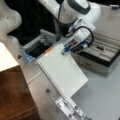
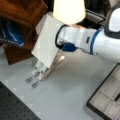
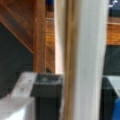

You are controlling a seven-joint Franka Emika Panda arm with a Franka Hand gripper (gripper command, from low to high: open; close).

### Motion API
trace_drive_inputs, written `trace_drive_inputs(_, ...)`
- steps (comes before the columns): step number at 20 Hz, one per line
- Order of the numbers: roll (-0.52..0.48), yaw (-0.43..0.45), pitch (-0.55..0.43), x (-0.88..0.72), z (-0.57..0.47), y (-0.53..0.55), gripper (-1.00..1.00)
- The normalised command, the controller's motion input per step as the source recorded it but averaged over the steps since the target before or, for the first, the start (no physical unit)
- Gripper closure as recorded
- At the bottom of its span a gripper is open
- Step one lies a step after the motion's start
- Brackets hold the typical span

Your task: Open the box. Pick up the pen. Place the pen in the box. Pick up the book. Place the book on the shelf.

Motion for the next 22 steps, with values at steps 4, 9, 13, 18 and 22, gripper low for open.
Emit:
trace_drive_inputs(4,0.178,-0.375,0.146,0.02,0.47,0.04,1.00)
trace_drive_inputs(9,0.163,-0.348,0.117,0.01,0.46,-0.01,1.00)
trace_drive_inputs(13,0.165,-0.252,0.122,-0.03,0.43,-0.07,1.00)
trace_drive_inputs(18,0.177,-0.201,0.115,-0.11,0.43,-0.08,1.00)
trace_drive_inputs(22,0.200,-0.152,0.078,-0.13,0.33,-0.10,1.00)
